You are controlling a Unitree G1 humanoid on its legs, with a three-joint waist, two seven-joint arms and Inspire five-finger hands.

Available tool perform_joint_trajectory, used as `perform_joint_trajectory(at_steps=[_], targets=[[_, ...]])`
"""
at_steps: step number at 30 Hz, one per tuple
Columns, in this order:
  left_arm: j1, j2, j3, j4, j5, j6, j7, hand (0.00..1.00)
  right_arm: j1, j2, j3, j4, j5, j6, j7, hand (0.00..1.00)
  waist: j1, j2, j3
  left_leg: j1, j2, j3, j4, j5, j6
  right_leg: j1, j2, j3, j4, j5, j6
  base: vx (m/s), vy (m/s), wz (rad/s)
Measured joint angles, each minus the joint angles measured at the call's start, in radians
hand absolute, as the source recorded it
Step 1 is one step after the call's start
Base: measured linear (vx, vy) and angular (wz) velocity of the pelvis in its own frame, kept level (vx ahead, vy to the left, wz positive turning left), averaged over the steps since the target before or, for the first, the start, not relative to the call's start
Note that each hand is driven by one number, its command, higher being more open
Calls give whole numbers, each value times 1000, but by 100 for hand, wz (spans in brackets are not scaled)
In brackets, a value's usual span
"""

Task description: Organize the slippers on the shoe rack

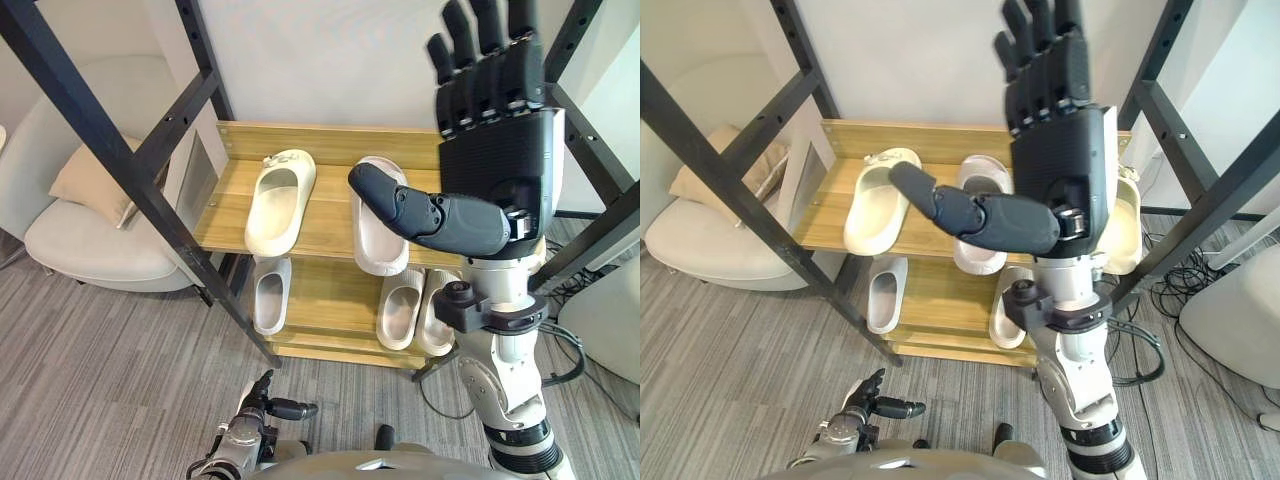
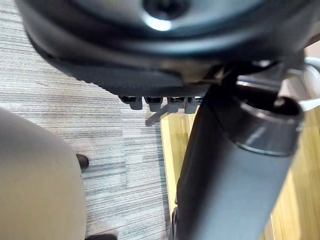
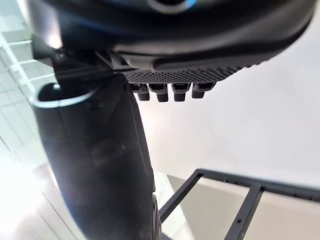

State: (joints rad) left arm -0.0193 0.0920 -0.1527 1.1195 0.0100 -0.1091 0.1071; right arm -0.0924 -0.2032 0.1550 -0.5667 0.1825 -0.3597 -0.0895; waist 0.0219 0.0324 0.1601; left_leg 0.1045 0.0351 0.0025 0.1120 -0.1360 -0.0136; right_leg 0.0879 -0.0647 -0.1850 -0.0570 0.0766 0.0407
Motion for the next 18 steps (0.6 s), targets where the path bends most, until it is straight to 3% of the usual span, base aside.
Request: perform_joint_trajectory(at_steps=[5, 9, 18], targets=[[8, 1, 6, -11, 1, -1, -21, 100, 0, -51, -103, 4, -198, 3, -72, 100, -3, 0, -1, 5, 1, 11, -7, 0, 0, -1, 1, 11, -4, 3, 1, 3, 6, -6], [19, 0, 20, -22, 1, -1, -27, 100, 0, -77, -129, 32, -271, 15, -91, 100, -5, -2, -5, 5, 1, 11, -10, 0, 0, -2, 1, 11, -6, 3, 1, 0, 0, 0], [32, 5, 23, -37, 1, -2, -39, 100, 0, -157, -137, 201, -423, 99, -108, 100, -5, -12, -20, -10, -1, 11, -20, 0, 1, -18, 1, 12, -11, 3, 1, 0, 0, 0]])
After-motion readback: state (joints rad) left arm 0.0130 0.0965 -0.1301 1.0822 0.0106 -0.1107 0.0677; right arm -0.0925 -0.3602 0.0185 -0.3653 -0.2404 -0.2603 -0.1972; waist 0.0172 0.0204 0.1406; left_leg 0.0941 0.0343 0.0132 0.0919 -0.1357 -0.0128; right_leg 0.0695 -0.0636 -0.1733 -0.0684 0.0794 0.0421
